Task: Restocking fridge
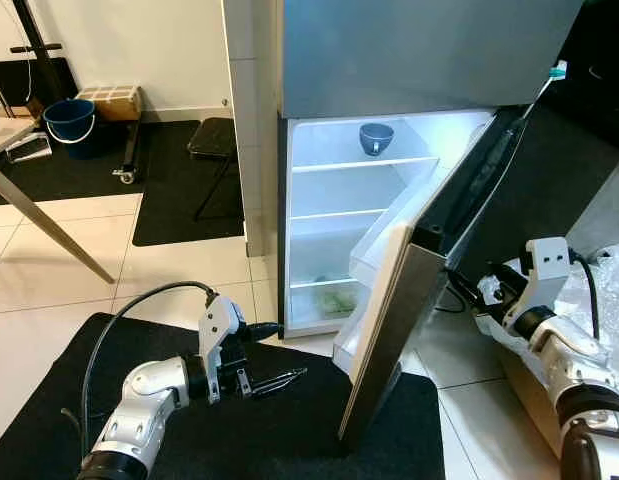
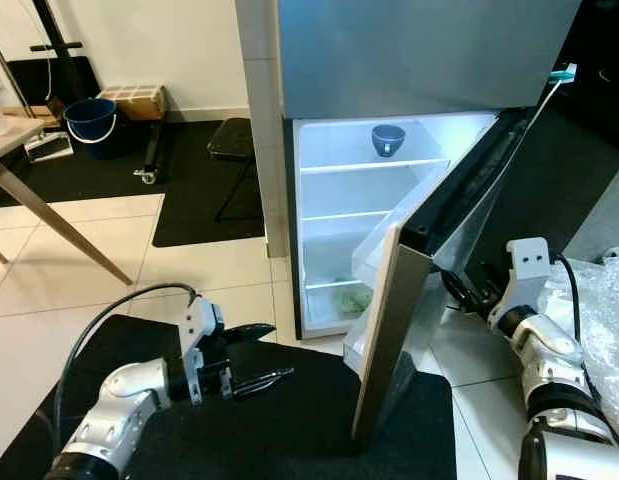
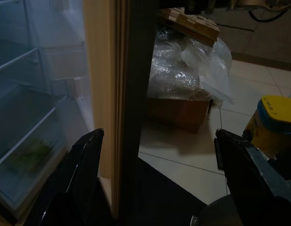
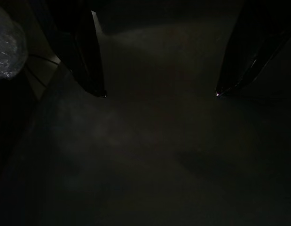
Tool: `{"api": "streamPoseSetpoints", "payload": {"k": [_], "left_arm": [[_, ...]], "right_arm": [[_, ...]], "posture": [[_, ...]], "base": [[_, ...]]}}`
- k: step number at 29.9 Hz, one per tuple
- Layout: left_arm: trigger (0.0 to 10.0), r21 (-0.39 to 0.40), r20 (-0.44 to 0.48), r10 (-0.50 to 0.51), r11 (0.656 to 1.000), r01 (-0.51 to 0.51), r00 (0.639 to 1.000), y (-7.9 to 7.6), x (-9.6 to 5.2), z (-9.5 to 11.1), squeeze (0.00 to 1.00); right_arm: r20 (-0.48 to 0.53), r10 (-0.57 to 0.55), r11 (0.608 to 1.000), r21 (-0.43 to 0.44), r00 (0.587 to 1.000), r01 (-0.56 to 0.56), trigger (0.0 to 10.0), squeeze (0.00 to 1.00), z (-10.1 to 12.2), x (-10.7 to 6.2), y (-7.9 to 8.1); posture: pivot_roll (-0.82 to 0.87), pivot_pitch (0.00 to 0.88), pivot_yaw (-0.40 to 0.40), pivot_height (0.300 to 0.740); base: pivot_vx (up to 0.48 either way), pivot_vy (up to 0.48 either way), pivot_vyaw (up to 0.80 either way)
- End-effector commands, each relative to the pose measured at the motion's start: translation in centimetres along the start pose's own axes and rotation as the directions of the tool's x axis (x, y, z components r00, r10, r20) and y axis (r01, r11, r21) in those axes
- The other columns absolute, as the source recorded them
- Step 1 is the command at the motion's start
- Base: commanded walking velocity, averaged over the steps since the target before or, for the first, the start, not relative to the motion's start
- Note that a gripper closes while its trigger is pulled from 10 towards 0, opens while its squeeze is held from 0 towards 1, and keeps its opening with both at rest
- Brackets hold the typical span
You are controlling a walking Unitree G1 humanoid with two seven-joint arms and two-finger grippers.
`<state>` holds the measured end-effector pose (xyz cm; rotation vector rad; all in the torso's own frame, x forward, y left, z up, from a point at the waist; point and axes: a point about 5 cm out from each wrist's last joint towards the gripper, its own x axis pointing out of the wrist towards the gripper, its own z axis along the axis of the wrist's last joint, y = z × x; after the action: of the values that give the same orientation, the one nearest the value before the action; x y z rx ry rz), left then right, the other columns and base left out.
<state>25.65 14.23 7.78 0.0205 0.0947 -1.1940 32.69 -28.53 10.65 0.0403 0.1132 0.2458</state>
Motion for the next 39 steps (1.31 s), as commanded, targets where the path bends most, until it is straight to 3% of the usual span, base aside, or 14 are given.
{"api": "streamPoseSetpoints", "payload": {"k": [1,9,11,20,30,37,39], "left_arm": [[10.0,0.011,-0.018,0.004,1.0,-0.003,1.0,0.1,-0.3,-0.1,0.0],[10.0,0.018,-0.013,0.022,1.0,-0.022,1.0,0.1,-0.2,-0.1,0.0],[10.0,0.023,-0.014,0.038,0.999,-0.038,0.999,0.1,-0.1,-0.2,0.0],[10.0,0.032,-0.023,0.076,0.997,-0.076,0.997,0.3,0.0,-0.4,0.0],[10.0,0.032,-0.02,0.093,0.995,-0.092,0.995,0.4,-0.1,-0.4,0.0],[10.0,0.035,-0.018,0.105,0.994,-0.104,0.994,0.4,0.3,-0.5,0.0],[10.0,0.035,-0.031,0.14,0.99,-0.139,0.99,0.7,0.5,-0.8,0.0]], "right_arm": [[0.02,0.034,0.999,-0.023,0.999,-0.034,10.0,0.0,0.7,0.9,0.9],[0.05,0.117,0.993,-0.027,0.992,-0.116,10.0,0.0,2.0,3.6,3.9],[0.063,0.155,0.988,-0.034,0.986,-0.153,10.0,0.0,2.8,5.0,5.7],[0.072,0.171,0.985,-0.033,0.983,-0.169,10.0,0.0,4.0,7.1,8.5],[0.076,0.167,0.985,-0.061,0.983,-0.163,10.0,0.0,5.4,8.7,10.5],[0.069,0.124,0.991,-0.053,0.99,-0.12,10.0,0.0,5.4,8.8,10.3],[0.041,0.097,0.994,-0.056,0.994,-0.094,10.0,0.0,4.4,8.3,9.6]], "posture": [[0.1,0.019,-0.015,0.74],[0.11,0.021,-0.024,0.74],[0.11,0.026,-0.027,0.74],[0.12,0.032,-0.029,0.74],[0.14,0.039,-0.036,0.74],[0.15,0.037,-0.038,0.74],[0.14,0.037,-0.035,0.74]], "base": [[0.0,0.0,0.0],[0.0,0.0,0.0],[0.0,0.0,0.0],[0.0,0.0,0.0],[0.0,0.0,0.0],[0.0,0.0,0.0],[0.0,0.0,0.0]]}}
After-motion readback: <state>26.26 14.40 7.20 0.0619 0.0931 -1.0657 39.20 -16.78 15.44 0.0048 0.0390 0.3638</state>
